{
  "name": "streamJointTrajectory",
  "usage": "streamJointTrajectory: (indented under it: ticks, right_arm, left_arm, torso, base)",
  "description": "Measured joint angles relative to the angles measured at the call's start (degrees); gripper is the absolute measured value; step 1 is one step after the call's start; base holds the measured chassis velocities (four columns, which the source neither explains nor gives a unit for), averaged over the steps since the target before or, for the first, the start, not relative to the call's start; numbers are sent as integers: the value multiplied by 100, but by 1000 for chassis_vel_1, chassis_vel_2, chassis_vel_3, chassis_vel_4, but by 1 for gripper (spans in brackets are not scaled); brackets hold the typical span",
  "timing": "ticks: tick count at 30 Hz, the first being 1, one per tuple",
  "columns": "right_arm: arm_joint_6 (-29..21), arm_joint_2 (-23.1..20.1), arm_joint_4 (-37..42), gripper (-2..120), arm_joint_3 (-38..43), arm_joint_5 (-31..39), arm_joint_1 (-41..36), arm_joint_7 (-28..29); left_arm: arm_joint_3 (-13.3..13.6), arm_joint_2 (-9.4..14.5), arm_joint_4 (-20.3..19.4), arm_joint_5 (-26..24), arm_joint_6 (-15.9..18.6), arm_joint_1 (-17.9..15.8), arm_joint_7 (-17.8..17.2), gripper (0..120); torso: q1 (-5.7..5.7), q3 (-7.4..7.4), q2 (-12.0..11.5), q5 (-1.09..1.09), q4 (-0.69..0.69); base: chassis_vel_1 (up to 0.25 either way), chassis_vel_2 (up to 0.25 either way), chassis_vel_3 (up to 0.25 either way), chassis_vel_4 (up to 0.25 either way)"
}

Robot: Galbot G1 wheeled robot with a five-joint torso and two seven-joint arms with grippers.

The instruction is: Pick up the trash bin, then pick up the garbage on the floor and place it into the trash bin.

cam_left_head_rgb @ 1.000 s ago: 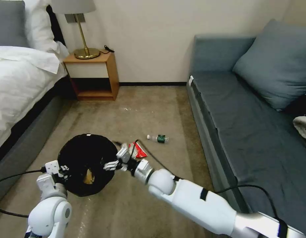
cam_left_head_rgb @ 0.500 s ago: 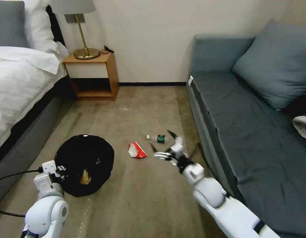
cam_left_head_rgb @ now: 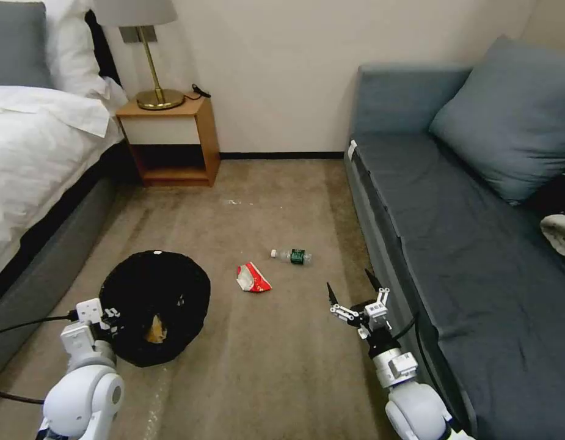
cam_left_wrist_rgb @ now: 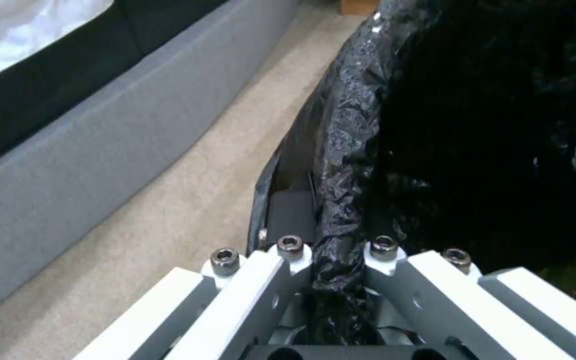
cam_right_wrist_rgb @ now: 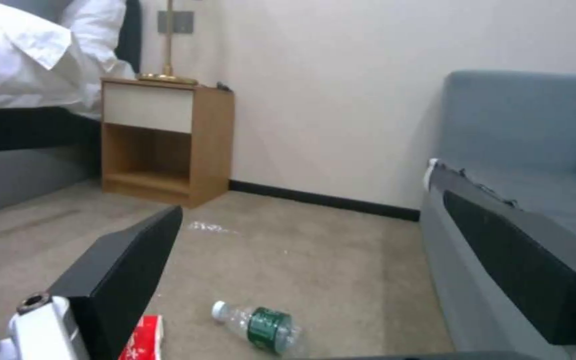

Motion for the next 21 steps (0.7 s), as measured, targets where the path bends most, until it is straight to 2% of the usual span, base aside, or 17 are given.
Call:
streamJointTrajectory:
  ticks: [13,21]
  right_arm:
    - [125,47,-129,100,-91,57,102,-216]
    - [121,102,-140,100,-131,45,153,-305]
  left_arm:
    - [-11,24,42,6,0,7,-2,3]
    - [-17,41,58,-19,0,6,-2,3]
  torso:
    - [0,0,0,0,0]
    - [0,1,0,-1,0]
  base:
    - [-8,8,9,-5]
    - [-84,85,76,-91]
